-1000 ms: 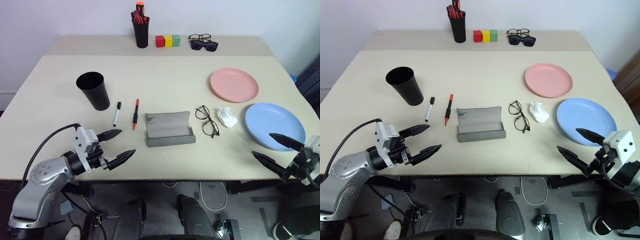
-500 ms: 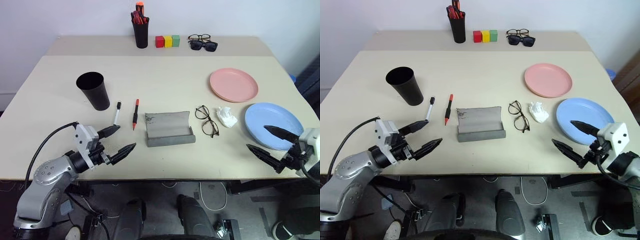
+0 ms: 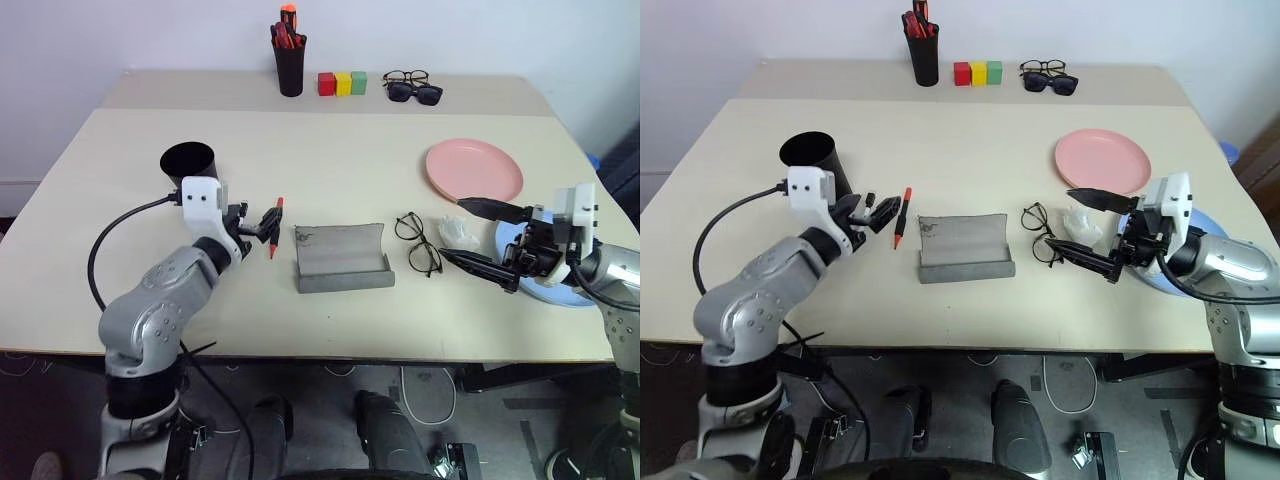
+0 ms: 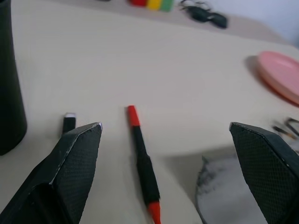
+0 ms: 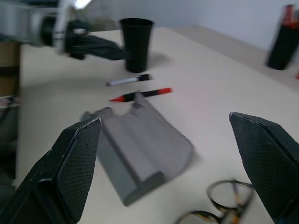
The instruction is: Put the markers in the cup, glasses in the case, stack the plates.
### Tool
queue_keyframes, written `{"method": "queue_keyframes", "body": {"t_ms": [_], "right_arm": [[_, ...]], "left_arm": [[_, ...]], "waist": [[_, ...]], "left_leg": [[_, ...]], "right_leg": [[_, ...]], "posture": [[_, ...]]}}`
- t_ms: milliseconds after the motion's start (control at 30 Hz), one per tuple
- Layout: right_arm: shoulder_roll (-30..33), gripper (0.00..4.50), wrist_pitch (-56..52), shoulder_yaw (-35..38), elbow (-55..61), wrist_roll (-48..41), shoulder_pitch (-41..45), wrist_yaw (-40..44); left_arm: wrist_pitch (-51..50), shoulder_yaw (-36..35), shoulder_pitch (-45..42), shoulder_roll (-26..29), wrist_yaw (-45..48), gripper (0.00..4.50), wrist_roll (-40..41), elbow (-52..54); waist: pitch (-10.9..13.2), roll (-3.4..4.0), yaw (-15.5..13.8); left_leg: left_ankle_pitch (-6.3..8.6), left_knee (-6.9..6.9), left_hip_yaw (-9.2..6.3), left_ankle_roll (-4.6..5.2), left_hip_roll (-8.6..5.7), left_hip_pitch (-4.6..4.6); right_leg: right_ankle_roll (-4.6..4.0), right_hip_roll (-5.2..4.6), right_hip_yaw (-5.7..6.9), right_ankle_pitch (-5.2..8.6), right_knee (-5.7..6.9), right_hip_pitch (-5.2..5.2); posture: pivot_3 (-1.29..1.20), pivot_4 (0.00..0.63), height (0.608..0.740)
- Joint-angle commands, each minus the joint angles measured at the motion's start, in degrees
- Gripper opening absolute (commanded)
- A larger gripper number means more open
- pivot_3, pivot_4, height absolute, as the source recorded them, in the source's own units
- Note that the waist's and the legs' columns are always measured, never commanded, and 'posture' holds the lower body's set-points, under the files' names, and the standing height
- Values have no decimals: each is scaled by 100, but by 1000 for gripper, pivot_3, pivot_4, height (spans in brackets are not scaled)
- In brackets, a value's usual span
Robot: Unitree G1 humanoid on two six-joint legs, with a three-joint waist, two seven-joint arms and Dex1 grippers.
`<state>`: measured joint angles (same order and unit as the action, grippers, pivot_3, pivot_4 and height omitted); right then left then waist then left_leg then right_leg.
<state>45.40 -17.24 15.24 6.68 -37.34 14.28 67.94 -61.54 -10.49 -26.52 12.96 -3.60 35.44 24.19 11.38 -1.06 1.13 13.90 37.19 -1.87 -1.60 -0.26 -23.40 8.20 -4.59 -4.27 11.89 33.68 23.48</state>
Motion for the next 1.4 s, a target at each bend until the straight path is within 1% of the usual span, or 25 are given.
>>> {"method": "queue_keyframes", "body": {"t_ms": [33, 67, 200, 333, 467, 700, 900, 1000, 1067, 1100, 1133, 1233, 1267, 1400], "right_arm": [[18, 4487, -20, -12, -33, -163, 200, 244], [20, 4487, -12, -43, -58, -149, 230, 293], [-14, 4487, 60, -86, -147, -74, 273, 398], [-51, 4487, 142, -83, -190, -21, 221, 436], [-81, 4487, 179, -35, -155, -27, 154, 404], [-85, 4487, 261, 15, -139, -17, 49, 376], [-129, 4487, 316, 34, -132, -7, -38, 322], [-165, 4500, 333, 38, -87, -6, -82, 255], [-166, 4500, 353, 41, -87, -4, -108, 241], [-164, 4500, 357, 47, -78, -8, -126, 230], [-161, 4500, 359, 49, -72, -10, -138, 222], [-149, 4500, 367, 59, -56, -12, -181, 201], [-146, 4500, 368, 60, -49, -13, -195, 193], [-137, 4500, 372, 51, -52, -6, -214, 173]], "left_arm": [[-873, -232, -451, -240, -570, 4500, -116, -326], [-1076, -256, -576, -294, -691, 4500, -199, -495], [-1224, -328, -926, -511, -911, 4500, -497, -1112], [-1221, -384, -1359, -750, -1052, 4500, -787, -1847], [-935, -416, -1861, -974, -1053, 4500, -997, -2427], [-1050, -709, -2672, -1172, -1312, 4500, -1310, -3431], [-737, -706, -3179, -1181, -1556, 4500, -1766, -4558], [-545, -750, -3372, -1192, -1549, 3645, -1887, -5227], [-491, -851, -3495, -1219, -1558, 2752, -1893, -5479], [-499, -892, -3543, -1224, -1568, 2193, -1898, -5554], [-500, -922, -3581, -1226, -1571, 1771, -1912, -5617], [-509, -964, -3636, -1205, -1573, 214, -1951, -5740], [-523, -978, -3649, -1203, -1569, 29, -1958, -5759], [-628, -959, -3677, -1280, -1471, 29, -1924, -5624]], "waist": [[0, 0, -9], [0, 0, -6], [0, 0, -17], [0, -1, -38], [1, -1, -38], [1, -2, -26], [1, -3, -34], [1, -1, -35], [0, 0, -35], [0, -1, -39], [0, -1, -43], [0, -1, -57], [0, -1, -56], [0, -1, -49]], "left_leg": [[0, 0, 0, 0, 0, 0], [0, -1, -1, 0, 0, 1], [-1, -1, -2, -1, 0, 1], [-2, 0, -1, -4, -3, 0], [-3, -1, -1, -5, -4, -1], [-3, -3, -2, -6, -3, 0], [-4, -4, -2, -8, -4, 0], [-5, -3, -2, -10, -5, 0], [-5, -3, -1, -10, -5, 1], [-6, -3, -2, -11, -6, 1], [-6, -3, -2, -12, -6, 1], [-7, -3, -3, -13, -7, 1], [-7, -2, -5, -13, -8, 1], [-7, -2, -5, -14, -10, 1]], "right_leg": [[0, 0, 0, 0, 0, 0], [0, 0, 0, 0, 0, 0], [1, 2, 1, 0, 3, 2], [0, 1, 1, 0, 3, 1], [1, 1, 2, 0, 1, 1], [3, 1, 3, -1, 2, 3], [5, 1, 3, -1, 2, 3], [6, 1, 3, -1, 3, 2], [8, 1, 3, -2, 3, 1], [8, 1, 3, -2, 3, 1], [9, 0, 3, -2, 4, 1], [12, -1, 3, -2, 3, -2], [14, -1, 3, -2, 4, -3], [20, -3, 2, -6, 4, -3]], "posture": [[0, 150, 740], [0, 150, 740], [0, 150, 740], [0, 150, 740], [0, 150, 740], [0, 150, 740], [0, 150, 740], [0, 150, 740], [0, 150, 740], [0, 150, 740], [0, 150, 740], [0, 150, 740], [0, 150, 740], [0, 150, 740]]}}
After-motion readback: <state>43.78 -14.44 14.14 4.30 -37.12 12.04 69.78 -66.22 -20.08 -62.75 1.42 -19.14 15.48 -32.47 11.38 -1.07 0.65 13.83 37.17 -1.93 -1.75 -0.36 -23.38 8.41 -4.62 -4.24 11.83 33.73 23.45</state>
